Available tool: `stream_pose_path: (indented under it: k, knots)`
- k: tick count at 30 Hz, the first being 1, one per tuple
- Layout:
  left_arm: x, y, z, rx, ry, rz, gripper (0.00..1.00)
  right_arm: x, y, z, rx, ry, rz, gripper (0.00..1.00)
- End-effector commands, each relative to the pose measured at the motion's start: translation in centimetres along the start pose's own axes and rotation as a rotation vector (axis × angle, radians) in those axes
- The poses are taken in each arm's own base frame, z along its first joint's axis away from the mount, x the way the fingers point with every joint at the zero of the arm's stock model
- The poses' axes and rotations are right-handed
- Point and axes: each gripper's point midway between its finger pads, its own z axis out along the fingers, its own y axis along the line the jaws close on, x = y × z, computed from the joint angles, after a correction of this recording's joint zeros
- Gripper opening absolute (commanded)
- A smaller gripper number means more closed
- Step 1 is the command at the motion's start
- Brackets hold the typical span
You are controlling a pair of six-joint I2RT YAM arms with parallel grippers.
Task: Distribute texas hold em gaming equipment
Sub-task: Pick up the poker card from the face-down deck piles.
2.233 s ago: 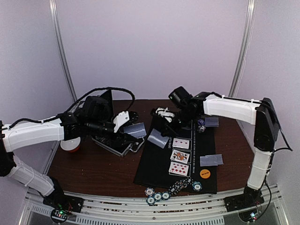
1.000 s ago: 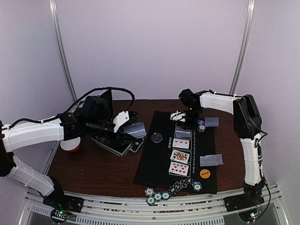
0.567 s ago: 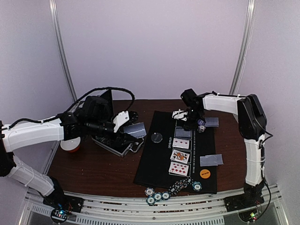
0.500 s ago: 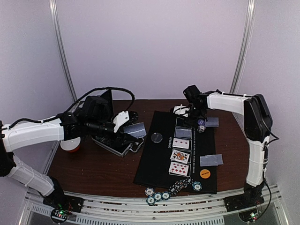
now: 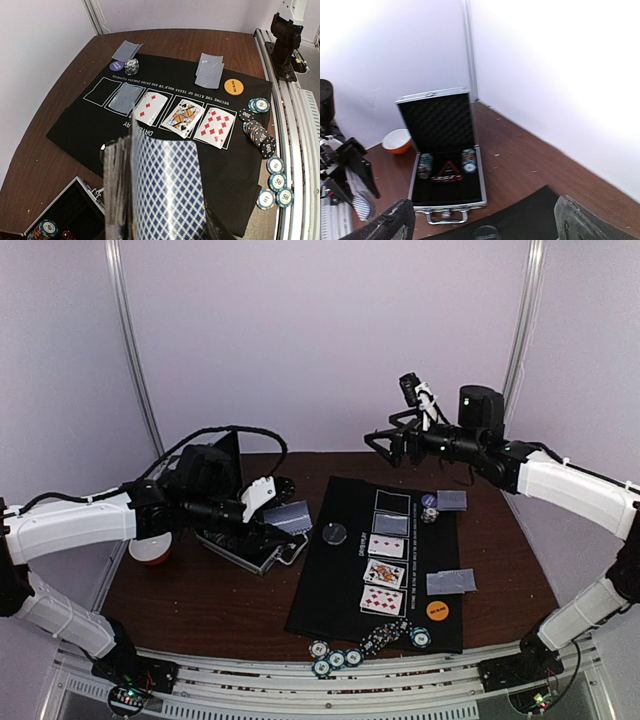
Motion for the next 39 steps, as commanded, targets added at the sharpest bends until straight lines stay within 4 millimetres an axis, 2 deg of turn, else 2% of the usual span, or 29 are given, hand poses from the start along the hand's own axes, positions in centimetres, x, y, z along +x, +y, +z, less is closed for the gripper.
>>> stream_pose_path:
  k: [1, 4, 6, 15, 20, 25, 29, 36, 39]
  knots:
    - [-1.5, 0.6, -0.5, -0.019, -0.050, 0.019, 0.42, 2.2, 8.0, 2.6, -0.273, 0.044, 0.193, 1.00]
    - [-1.5, 0.6, -0.6, -0.024, -0.051, 0.020, 0.42, 3.2, 11.2, 3.4, -0.330, 0.071, 0.165, 1.00]
    - [-1.6, 0.7, -0.7, -0.027, -0.053, 0.021, 0.42, 3.9, 12.3, 3.8, -0.344, 0.082, 0.163, 1.00]
    - [-1.6, 0.6, -0.7, -0.026, -0.054, 0.023, 0.41, 7.8, 15.1, 7.1, -0.337, 0.184, 0.127, 1.00]
    - [-1.6, 0.5, -0.7, -0.021, -0.055, 0.023, 0.41, 8.3, 15.7, 8.1, -0.333, 0.218, 0.120, 0.95]
    - [-1.6, 0.6, -0.7, -0.023, -0.055, 0.024, 0.41, 9.0, 14.7, 8.0, -0.278, 0.267, 0.110, 0.79]
    - [-1.6, 0.6, -0.7, -0.022, -0.054, 0.024, 0.41, 8.9, 14.6, 7.4, -0.272, 0.285, 0.098, 0.65]
    - [-1.5, 0.6, -0.6, -0.024, -0.050, 0.023, 0.41, 8.0, 14.9, 6.2, -0.290, 0.309, 0.076, 0.51]
    - [-1.4, 0.6, -0.6, -0.023, -0.050, 0.021, 0.41, 7.6, 15.1, 5.8, -0.297, 0.315, 0.068, 0.41]
